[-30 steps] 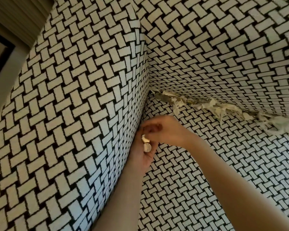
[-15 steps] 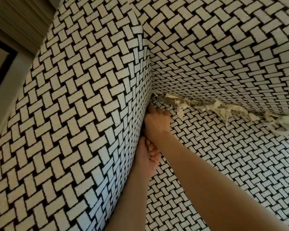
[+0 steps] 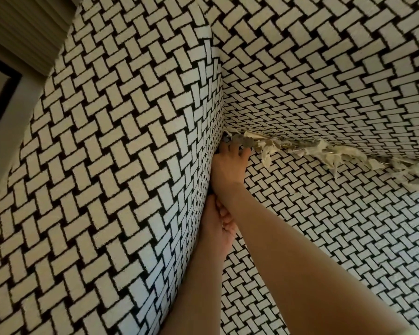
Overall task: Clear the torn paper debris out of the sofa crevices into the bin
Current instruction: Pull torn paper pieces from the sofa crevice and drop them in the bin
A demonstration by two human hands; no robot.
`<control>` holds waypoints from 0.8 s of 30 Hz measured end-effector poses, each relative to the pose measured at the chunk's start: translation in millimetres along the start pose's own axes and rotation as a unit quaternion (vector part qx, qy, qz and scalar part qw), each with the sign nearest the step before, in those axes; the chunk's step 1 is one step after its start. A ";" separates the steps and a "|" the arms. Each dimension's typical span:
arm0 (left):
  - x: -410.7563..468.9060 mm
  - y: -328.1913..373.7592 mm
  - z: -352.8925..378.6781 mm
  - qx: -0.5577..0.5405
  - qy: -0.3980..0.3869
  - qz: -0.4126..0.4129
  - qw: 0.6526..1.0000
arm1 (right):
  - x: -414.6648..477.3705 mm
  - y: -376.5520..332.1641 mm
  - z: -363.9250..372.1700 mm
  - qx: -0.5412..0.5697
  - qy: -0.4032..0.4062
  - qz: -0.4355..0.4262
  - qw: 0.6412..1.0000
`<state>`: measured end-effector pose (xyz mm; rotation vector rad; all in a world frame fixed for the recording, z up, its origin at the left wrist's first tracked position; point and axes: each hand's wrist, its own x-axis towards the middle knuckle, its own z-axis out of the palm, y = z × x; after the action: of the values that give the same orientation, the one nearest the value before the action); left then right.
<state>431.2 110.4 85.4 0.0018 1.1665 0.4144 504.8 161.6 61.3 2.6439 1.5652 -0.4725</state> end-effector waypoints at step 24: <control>-8.7 -1.7 14.7 0.001 0.040 0.046 0.998 | -75.7 66.6 -26.4 0.366 -0.064 -0.175 0.912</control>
<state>441.9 109.1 98.7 0.0411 1.2497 0.4975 534.6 69.1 99.0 2.6653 2.1473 -1.4823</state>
